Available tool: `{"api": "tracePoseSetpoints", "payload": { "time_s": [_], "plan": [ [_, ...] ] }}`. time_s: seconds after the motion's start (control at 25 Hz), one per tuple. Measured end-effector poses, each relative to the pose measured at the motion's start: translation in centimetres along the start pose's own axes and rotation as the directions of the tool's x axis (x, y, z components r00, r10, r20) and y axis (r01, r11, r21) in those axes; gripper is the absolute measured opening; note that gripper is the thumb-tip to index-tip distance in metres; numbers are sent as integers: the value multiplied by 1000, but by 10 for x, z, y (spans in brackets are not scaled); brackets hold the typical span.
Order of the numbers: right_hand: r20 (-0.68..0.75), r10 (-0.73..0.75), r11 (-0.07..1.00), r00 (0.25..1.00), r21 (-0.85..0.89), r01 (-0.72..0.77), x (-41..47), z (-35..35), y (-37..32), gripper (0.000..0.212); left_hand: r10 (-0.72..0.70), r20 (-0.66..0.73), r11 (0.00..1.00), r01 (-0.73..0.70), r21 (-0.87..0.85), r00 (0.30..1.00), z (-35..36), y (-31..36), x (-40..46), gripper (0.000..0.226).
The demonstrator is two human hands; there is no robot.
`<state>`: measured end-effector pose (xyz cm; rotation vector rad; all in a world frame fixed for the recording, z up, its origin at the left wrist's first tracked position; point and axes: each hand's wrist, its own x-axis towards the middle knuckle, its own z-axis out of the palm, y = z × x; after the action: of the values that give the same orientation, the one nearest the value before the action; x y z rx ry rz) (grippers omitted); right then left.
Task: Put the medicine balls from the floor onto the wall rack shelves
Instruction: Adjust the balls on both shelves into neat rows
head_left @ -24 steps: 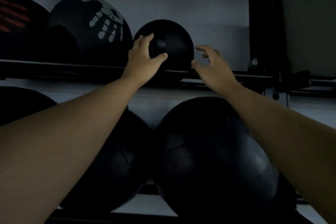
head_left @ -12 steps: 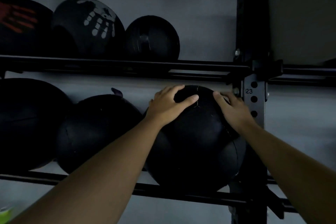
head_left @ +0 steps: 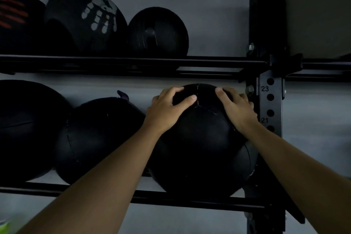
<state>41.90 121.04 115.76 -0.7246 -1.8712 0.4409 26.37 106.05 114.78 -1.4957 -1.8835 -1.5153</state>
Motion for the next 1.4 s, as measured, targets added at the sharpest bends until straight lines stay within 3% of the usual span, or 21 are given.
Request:
{"api": "tracePoseSetpoints", "payload": {
  "time_s": [0.16,0.28,0.36,0.52,0.64,0.72,0.88,1.04,1.16,1.28,1.4],
  "plan": [
    [22,1,998,1000,59,-3,-4,-5,13,81,22,22,994,-24,103,1000,7,10,-2,74],
    [77,30,999,997,10,-30,0,-11,11,76,6,67,987,-17,157,998,-1,11,-3,75],
    [66,-50,996,997,-65,54,-1,-18,1,66,0,141,980,-28,199,990,-9,9,-5,76],
    [11,-308,951,951,-27,308,-8,4,-67,40,0,179,926,-68,372,984,-52,-13,-6,61],
    [87,-386,922,918,4,388,-26,67,-141,39,12,122,850,-75,521,992,-117,-58,-9,50],
    [105,-396,918,912,45,394,-43,119,-182,37,-19,34,829,-4,559,999,-168,-97,-12,49],
    [225,-339,929,913,-71,363,-72,221,-238,45,-153,-17,866,142,480,988,-239,-165,-20,51],
    [261,-281,894,924,-280,351,-83,272,-244,50,-89,96,972,65,225,991,-234,-200,-28,50],
    [215,-285,875,934,-340,345,-84,277,-236,54,-43,12,994,42,97,999,-211,-210,-28,49],
    [201,-261,896,944,-314,315,-74,266,-219,53,-49,-129,989,66,129,990,-184,-199,-25,46],
    [204,-243,926,948,-243,289,-67,251,-197,54,-8,-168,980,41,194,986,-168,-193,-21,45]
  ]
}}
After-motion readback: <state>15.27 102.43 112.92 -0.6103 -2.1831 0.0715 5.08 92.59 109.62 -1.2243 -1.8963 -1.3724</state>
